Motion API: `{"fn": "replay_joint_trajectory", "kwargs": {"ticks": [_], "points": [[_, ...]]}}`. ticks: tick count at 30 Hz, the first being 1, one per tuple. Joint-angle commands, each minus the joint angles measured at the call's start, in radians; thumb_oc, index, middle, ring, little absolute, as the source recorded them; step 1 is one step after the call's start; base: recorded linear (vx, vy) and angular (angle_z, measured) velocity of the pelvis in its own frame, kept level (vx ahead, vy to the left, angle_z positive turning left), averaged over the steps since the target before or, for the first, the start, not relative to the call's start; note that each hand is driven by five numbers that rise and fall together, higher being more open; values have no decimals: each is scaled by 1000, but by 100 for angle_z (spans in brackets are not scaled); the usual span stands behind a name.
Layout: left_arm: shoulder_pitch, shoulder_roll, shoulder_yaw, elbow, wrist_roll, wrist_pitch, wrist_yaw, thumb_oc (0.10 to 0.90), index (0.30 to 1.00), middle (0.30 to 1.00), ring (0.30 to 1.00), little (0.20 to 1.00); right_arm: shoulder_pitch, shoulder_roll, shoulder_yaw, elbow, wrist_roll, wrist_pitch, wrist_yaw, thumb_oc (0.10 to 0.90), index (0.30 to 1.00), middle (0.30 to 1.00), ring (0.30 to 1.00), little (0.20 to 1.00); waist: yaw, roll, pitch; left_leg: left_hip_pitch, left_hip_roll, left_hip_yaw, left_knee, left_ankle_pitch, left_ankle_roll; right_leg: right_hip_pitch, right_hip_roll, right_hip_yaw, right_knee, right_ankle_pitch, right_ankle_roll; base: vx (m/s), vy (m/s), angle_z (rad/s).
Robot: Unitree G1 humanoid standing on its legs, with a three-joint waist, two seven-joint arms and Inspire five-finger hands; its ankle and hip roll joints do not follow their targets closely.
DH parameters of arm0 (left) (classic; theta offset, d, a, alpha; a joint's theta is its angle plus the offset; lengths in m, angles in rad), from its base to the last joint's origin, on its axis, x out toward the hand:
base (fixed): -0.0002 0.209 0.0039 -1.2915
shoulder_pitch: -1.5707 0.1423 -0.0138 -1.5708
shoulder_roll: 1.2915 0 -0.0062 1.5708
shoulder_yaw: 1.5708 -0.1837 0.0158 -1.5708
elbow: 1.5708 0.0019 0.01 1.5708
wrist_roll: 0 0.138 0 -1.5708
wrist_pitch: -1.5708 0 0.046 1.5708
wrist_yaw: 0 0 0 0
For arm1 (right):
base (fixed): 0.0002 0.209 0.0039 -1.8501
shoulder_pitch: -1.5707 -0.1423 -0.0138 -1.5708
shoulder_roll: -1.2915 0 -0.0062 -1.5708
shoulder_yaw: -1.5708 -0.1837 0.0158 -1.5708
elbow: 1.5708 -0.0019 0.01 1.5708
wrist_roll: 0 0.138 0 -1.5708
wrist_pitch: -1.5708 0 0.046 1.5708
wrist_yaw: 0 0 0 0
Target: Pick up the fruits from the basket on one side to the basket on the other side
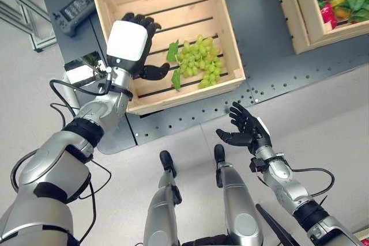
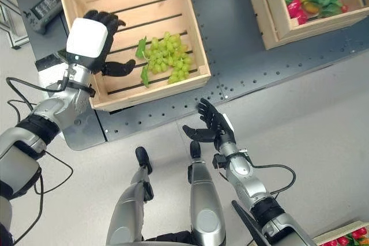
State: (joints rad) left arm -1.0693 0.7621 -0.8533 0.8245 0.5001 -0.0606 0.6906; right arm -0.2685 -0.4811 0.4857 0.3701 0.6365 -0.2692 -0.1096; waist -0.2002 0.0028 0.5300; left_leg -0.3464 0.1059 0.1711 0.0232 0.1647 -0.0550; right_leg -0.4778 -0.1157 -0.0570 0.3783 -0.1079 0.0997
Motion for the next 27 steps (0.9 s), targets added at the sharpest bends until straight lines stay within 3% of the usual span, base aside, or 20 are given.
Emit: {"fn": "replay_joint_trajectory", "kwargs": {"ticks": [1, 21, 27], "points": [[-176, 49, 94, -31, 15, 19, 92, 800, 900, 900, 900, 900, -19, 9, -59, -86, 1, -114, -43, 800, 900, 900, 900, 900, -10, -42, -10, 16, 17, -20, 140, -140, -48, 25, -31, 25, -135, 128, 17, 0, 0, 0], [-247, 18, 40, -80, -6, 5, 4, 800, 900, 900, 900, 900, -19, 7, -65, -93, -9, -106, -72, 800, 900, 900, 900, 900, -23, -53, -10, -97, 11, -22, 182, -140, -44, -61, -20, 46, -133, 134, 12, 12, -5, 0], [-277, -3, 12, -80, -10, 32, -42, 800, 900, 900, 900, 900, -23, 10, -66, -86, -6, -107, -73, 800, 900, 900, 900, 900, -33, -53, -10, -128, 8, -17, 193, -140, -44, -89, -21, 56, -137, 144, 14, 27, -24, -5]]}}
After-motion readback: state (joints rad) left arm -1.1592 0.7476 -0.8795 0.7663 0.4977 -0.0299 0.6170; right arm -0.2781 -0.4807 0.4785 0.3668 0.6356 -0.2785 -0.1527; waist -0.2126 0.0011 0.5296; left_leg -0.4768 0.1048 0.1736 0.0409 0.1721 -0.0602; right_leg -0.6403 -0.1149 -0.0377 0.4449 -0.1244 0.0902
